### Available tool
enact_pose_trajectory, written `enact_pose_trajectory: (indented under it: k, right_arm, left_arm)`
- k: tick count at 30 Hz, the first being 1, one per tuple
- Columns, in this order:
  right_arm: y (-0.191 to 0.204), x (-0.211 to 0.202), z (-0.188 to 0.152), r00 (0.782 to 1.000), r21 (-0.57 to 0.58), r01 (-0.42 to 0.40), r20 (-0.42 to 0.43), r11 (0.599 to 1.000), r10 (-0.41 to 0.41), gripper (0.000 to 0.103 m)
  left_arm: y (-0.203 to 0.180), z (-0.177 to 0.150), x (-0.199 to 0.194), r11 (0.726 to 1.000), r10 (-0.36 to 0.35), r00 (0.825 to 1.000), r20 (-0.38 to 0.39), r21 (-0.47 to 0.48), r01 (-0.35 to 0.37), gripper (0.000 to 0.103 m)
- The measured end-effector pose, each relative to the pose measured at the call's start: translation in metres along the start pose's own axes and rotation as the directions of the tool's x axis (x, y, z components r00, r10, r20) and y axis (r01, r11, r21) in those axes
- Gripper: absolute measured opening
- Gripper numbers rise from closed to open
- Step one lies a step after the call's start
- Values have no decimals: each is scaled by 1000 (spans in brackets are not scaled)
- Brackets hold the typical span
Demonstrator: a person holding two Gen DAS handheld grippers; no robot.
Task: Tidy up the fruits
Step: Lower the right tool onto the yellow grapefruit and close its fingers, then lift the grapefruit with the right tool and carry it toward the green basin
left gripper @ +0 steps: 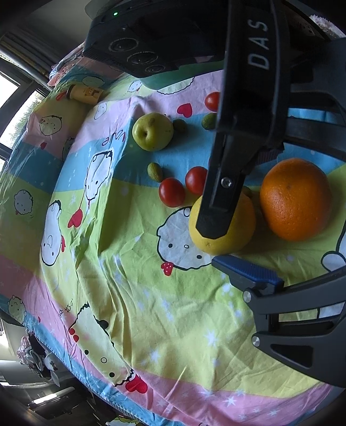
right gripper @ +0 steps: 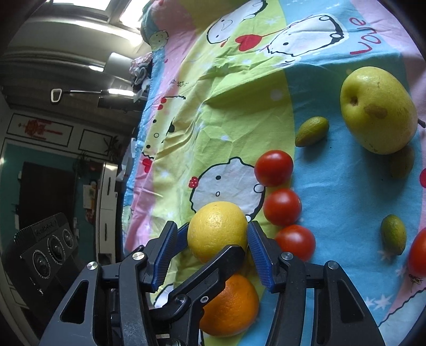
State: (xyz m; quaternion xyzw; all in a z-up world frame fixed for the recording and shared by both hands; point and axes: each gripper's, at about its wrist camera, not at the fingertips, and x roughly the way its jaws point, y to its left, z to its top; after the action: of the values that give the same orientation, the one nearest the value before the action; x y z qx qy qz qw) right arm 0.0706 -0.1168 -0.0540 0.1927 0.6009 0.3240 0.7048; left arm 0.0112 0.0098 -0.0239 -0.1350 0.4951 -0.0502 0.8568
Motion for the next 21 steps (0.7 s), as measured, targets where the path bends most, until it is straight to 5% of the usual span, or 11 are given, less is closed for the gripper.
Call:
enact_pose_trajectory:
  k: [12,21]
  right_arm:
    - [15,-18,-8,994,-81,1,105,997,8,57]
    - [27,-46,-18,964,-180,25,266,983,24,57]
  left_arm:
    - [-10,-1,-15,999,17,994,110,42,-22,61]
    - [-26,-4,-30,996,-15,969,245,92,-8,61]
